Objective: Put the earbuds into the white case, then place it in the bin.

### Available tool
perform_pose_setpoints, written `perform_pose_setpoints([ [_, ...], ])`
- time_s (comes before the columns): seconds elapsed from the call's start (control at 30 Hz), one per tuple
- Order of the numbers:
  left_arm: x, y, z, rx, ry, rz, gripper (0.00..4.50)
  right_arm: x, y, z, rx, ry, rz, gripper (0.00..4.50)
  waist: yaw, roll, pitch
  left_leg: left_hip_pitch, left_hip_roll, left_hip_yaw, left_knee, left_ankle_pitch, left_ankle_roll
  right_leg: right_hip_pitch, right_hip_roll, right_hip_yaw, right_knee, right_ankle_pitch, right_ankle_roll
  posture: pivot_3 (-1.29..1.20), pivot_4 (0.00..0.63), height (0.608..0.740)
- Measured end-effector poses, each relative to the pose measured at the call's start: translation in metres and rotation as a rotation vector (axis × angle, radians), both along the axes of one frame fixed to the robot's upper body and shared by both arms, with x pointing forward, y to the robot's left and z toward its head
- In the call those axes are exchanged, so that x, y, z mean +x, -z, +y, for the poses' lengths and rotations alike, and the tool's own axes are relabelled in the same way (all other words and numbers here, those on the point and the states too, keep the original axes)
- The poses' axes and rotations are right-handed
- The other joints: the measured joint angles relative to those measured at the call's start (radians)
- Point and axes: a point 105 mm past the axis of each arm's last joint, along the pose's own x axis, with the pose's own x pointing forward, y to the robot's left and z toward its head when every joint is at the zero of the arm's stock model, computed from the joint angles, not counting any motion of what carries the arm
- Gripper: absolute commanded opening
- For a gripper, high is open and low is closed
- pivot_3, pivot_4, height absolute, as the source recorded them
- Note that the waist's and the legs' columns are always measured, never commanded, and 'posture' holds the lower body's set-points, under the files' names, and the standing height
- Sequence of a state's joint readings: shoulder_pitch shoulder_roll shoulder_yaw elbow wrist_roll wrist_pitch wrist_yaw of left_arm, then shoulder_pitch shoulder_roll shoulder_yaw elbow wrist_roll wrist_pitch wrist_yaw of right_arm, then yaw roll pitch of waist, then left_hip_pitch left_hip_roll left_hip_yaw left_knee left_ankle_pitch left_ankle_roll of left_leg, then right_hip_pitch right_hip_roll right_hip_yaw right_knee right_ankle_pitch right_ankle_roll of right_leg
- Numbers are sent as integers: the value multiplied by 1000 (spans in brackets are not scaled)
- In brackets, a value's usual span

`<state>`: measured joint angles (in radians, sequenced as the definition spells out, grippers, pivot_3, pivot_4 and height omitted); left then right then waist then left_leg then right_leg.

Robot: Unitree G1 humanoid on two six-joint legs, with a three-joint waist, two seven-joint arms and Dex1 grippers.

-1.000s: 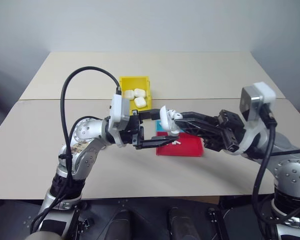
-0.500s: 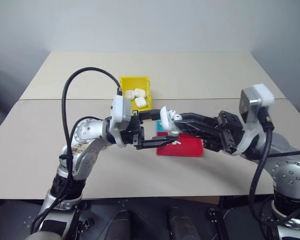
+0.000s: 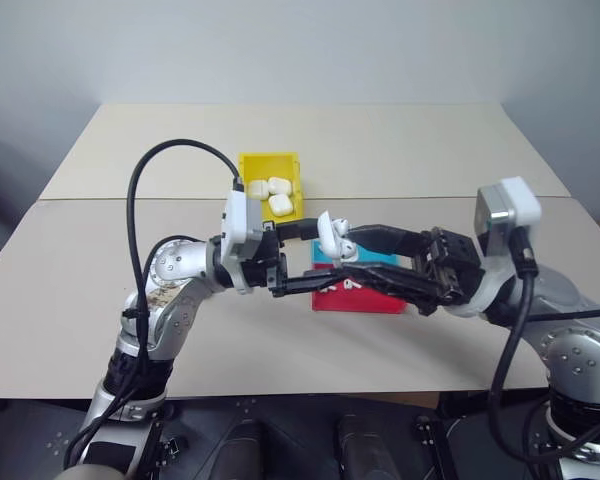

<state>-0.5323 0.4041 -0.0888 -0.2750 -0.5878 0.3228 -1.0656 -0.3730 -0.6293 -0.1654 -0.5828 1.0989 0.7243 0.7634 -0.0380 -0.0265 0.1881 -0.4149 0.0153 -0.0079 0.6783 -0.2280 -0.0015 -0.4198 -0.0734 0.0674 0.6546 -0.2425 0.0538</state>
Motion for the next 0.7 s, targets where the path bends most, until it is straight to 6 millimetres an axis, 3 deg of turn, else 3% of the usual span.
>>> perform_pose_setpoints([
  [0.2,-1,1,1,5,6,1,2759,2,3,-6,-20,28,-16,3329,2,0,0,0,0,0,0,0,0,0,0,0,0,0,0,0,150,740],
  [0.3,-3,-1,1,2,18,-23,2759,5,9,-17,-47,50,6,3329,3,0,0,0,0,0,0,0,0,0,-1,0,0,0,0,0,150,740],
  [0.43,-4,0,2,9,23,-37,2759,11,-11,-41,-66,101,-66,3329,2,0,0,0,0,1,1,0,0,1,0,0,0,0,1,0,150,740],
  [0.6,4,11,-5,49,35,-21,2759,14,-64,-31,-93,2,-224,2091,-6,0,0,1,1,1,0,0,0,0,1,1,0,1,0,0,150,740],
  [0.7,11,13,-14,62,45,-26,2759,18,-71,-12,-168,-87,-225,1034,-4,0,0,0,1,1,0,0,0,0,1,1,0,1,0,0,150,740],
])
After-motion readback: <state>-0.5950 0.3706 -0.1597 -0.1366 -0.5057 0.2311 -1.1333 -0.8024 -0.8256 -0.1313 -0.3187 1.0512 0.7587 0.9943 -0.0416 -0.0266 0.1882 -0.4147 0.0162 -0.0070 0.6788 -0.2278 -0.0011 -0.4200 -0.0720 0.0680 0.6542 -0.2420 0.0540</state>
